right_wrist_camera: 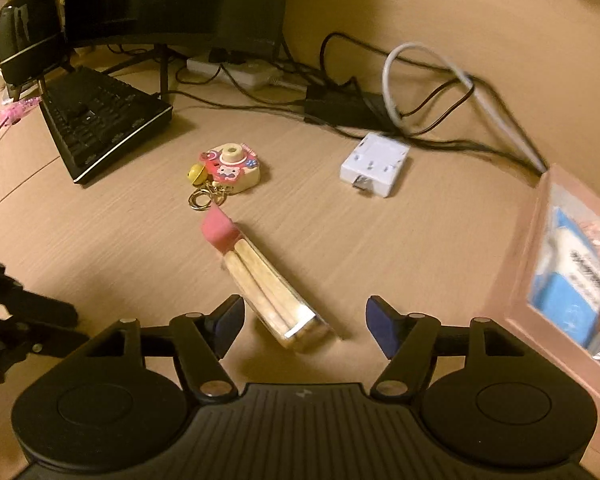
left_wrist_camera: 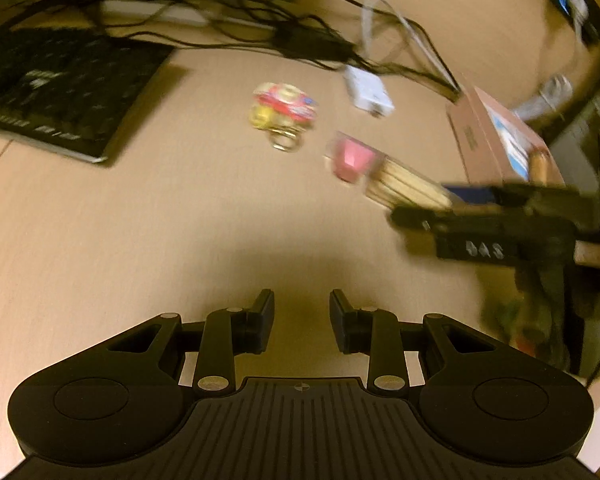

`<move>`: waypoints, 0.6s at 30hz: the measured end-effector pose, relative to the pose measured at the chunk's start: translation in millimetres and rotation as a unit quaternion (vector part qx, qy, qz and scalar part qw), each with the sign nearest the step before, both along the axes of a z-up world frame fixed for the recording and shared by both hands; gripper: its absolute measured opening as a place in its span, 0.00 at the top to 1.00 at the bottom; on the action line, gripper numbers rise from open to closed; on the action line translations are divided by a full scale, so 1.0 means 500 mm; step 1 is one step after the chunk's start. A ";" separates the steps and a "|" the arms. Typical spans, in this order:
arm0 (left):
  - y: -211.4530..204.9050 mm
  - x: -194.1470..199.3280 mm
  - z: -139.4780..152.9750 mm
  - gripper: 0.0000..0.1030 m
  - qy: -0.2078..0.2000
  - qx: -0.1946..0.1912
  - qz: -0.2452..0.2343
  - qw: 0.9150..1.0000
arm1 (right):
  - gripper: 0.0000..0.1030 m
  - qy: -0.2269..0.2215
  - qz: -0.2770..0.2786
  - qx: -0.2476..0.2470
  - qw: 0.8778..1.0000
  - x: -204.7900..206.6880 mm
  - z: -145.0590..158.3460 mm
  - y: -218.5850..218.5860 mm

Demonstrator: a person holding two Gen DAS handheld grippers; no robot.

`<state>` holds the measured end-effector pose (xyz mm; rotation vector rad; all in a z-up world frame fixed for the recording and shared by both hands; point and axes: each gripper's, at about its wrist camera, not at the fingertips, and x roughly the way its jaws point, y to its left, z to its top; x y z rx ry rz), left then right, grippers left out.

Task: Organize objects
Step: 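Grasp the pink-tipped wooden stick with the left tool while the right tool holds the toy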

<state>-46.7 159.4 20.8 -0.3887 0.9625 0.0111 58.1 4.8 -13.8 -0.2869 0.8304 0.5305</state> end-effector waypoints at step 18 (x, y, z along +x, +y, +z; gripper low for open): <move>0.014 0.034 0.018 0.68 -0.027 -0.059 0.037 0.997 | 0.16 -0.018 -0.016 0.029 0.999 -0.170 0.069 -0.094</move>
